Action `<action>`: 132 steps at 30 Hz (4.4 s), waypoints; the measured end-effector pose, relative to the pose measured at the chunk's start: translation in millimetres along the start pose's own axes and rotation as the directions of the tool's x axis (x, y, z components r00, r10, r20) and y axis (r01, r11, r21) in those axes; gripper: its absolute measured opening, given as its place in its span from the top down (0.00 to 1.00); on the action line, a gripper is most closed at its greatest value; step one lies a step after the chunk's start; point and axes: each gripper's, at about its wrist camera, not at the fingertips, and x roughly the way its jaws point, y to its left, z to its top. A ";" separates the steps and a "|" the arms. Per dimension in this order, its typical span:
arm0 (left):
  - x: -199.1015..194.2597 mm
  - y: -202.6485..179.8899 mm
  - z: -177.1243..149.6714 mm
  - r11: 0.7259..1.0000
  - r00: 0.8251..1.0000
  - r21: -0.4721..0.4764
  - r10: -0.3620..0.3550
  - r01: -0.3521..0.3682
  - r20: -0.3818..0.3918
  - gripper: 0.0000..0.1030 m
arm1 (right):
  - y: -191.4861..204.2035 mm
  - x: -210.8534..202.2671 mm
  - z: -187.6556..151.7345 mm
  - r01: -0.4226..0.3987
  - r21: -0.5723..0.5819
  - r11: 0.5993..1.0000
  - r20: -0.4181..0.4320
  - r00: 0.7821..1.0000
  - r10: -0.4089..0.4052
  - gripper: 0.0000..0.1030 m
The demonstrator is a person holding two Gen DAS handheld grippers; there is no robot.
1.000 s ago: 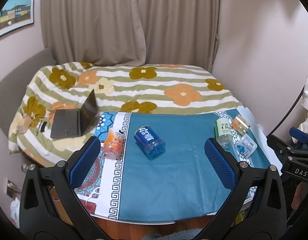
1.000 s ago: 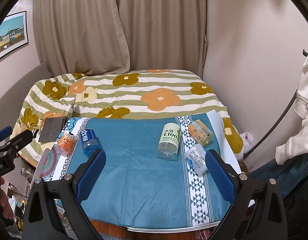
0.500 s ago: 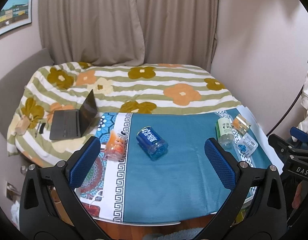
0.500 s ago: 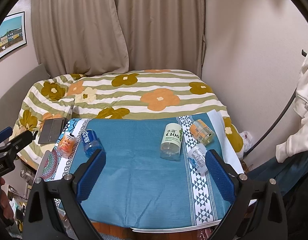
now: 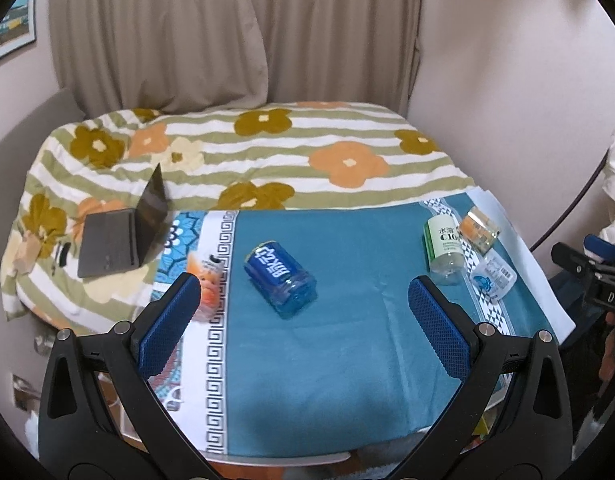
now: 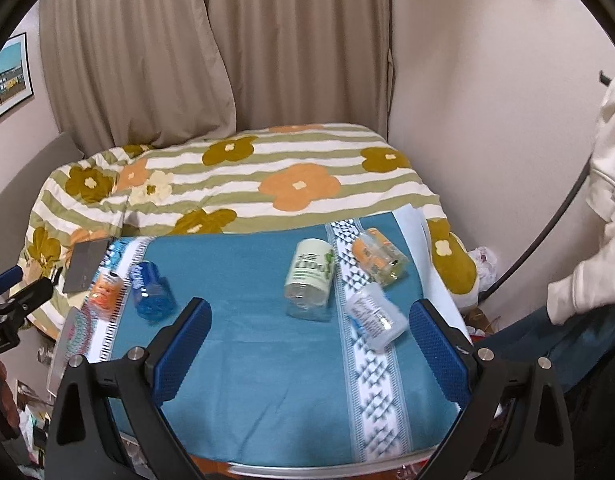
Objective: Flip cup upright
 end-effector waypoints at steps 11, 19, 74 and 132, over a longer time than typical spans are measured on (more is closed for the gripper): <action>55.2 -61.3 12.4 0.995 0.993 -0.050 0.083 -0.088 -0.086 0.00 | -75.1 85.9 40.4 -0.053 -0.139 0.989 -0.114 0.993 0.037 0.04; 102.2 -95.8 7.7 0.990 0.978 -0.061 0.115 -0.127 -0.172 0.00 | -100.7 170.8 57.8 -0.166 -0.239 0.957 -0.244 0.964 0.106 0.04; 78.5 -13.7 -30.0 0.999 0.973 -0.025 0.020 -0.026 -0.228 0.00 | 4.7 144.0 13.8 -0.255 -0.214 0.943 -0.415 0.898 0.149 0.46; 98.8 -63.9 -16.0 0.994 0.911 -0.047 -0.108 0.098 -0.399 0.00 | -2.8 101.7 -32.9 -0.260 -0.076 0.963 -0.388 0.897 0.212 0.03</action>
